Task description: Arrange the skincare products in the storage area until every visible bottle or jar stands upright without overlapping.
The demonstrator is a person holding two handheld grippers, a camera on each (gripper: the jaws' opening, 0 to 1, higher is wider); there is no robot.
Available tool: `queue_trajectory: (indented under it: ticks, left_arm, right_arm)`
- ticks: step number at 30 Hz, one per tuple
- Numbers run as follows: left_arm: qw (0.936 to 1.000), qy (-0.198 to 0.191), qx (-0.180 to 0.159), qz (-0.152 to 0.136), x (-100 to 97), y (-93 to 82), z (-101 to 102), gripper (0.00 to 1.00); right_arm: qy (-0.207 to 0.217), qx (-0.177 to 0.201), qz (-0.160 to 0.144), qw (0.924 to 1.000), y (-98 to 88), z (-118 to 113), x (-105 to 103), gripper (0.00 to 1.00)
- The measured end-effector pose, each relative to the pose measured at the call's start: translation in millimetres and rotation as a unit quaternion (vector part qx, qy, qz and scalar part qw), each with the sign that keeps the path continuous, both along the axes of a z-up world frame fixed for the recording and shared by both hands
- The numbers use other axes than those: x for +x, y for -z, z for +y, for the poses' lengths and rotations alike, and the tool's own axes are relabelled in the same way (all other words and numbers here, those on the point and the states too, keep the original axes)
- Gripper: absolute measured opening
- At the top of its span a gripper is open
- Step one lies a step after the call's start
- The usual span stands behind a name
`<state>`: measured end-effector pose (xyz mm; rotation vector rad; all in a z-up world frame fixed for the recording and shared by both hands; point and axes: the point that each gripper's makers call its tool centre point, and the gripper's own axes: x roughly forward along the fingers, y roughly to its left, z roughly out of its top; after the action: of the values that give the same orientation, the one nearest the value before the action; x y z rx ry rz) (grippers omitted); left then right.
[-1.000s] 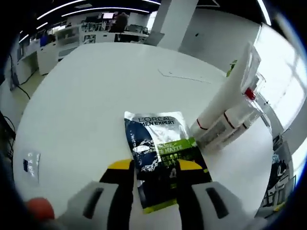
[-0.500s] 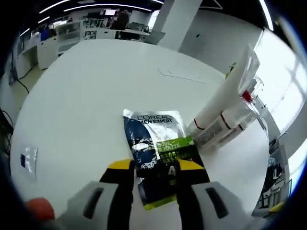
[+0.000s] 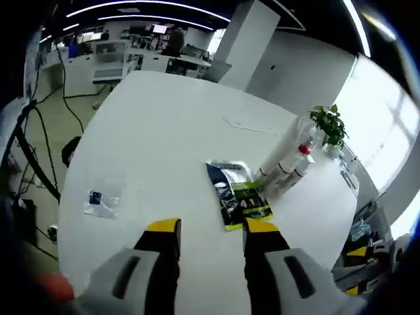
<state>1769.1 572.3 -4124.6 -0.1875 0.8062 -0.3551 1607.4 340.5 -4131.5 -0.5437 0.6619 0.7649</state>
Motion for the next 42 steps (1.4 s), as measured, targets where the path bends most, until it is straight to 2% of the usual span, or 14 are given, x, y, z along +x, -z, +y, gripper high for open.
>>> queue_trajectory:
  ticks: [4, 7, 10, 13, 19, 24, 27, 36, 42]
  left_arm:
    - [0.9979, -0.029, 0.054, 0.020, -45.3, 15.1, 57.5, 0.36]
    - [0.9942, -0.050, 0.079, 0.053, -78.9, 34.9, 89.1, 0.39]
    - [0.9925, -0.056, 0.086, 0.066, -102.3, 46.1, 101.4, 0.43]
    - [0.9891, -0.043, 0.113, 0.084, -119.3, 60.5, 104.0, 0.44]
    - [0.9862, -0.034, 0.135, 0.090, -124.5, 79.3, 102.3, 0.45]
    - [0.9800, 0.015, 0.174, 0.094, -129.8, 92.9, 100.0, 0.39]
    - [0.9826, 0.010, 0.167, 0.081, -125.6, 89.5, 100.2, 0.36]
    - [0.9828, 0.019, 0.166, 0.079, -125.7, 87.1, 100.8, 0.34]
    - [0.9881, 0.007, 0.133, 0.077, -124.8, 82.2, 93.0, 0.32]
  right_arm:
    - [-0.004, -0.001, -0.005, 1.0000, -2.0, 0.8, -0.6, 0.52]
    - [-0.005, 0.003, -0.009, 0.9999, -4.4, 1.9, -0.5, 0.52]
    - [-0.009, 0.003, -0.011, 0.9999, -5.3, 3.4, -1.5, 0.52]
    - [-0.016, 0.002, -0.011, 0.9998, -5.1, 5.4, -3.4, 0.52]
    - [-0.030, -0.002, 0.003, 0.9995, -0.4, 9.9, -10.2, 0.59]
    - [-0.038, -0.001, 0.004, 0.9993, -0.6, 11.2, -13.4, 0.59]
    - [-0.038, -0.004, 0.005, 0.9993, 0.2, 10.5, -14.0, 0.59]
    - [-0.042, -0.008, 0.003, 0.9991, 0.4, 10.8, -13.7, 0.57]
    - [-0.041, -0.011, 0.000, 0.9991, 0.3, 10.2, -12.3, 0.56]
